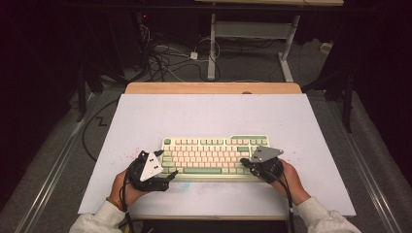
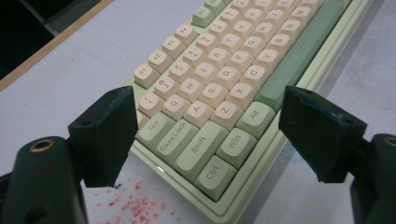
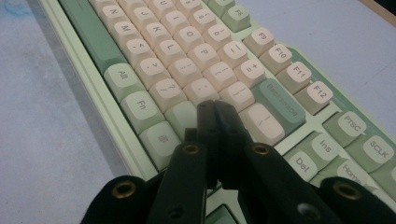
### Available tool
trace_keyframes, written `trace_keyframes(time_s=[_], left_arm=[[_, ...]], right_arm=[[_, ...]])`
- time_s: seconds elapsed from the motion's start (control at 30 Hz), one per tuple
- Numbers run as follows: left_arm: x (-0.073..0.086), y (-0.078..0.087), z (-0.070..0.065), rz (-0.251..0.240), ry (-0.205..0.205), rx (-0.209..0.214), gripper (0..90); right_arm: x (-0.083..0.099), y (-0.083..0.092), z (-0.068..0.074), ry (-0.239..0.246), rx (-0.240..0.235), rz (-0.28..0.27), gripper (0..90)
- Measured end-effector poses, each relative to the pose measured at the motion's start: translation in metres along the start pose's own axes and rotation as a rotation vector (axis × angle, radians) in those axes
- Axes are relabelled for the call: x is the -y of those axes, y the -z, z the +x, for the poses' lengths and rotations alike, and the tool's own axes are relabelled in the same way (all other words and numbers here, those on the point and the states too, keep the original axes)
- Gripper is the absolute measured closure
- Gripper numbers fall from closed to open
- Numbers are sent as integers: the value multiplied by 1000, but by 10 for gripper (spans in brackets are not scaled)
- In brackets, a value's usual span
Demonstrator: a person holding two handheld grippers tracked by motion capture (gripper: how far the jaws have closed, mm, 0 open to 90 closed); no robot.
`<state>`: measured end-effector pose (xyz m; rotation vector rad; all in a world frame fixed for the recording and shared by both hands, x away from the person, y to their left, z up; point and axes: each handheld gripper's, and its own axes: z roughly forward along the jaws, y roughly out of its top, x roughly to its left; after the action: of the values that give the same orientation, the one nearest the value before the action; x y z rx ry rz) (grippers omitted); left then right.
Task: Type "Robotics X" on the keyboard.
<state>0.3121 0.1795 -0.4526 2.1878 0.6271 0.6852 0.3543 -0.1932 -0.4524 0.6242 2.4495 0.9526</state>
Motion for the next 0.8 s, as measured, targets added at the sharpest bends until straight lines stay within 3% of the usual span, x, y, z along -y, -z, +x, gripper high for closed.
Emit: trace_keyframes(time_s=[0.2, 0.57, 0.67, 0.8], left_arm=[[-2, 1, 1, -6, 12, 6, 193], [-19, 7, 14, -6, 115, 21, 277], [-24, 7, 17, -3, 125, 26, 368], [-29, 7, 17, -6, 114, 60, 588]], right_arm=[[2, -2, 1, -6, 0, 9, 900], [3, -2, 2, -12, 3, 10, 900], [3, -2, 2, -13, 3, 11, 900], [3, -2, 2, -14, 4, 10, 900]])
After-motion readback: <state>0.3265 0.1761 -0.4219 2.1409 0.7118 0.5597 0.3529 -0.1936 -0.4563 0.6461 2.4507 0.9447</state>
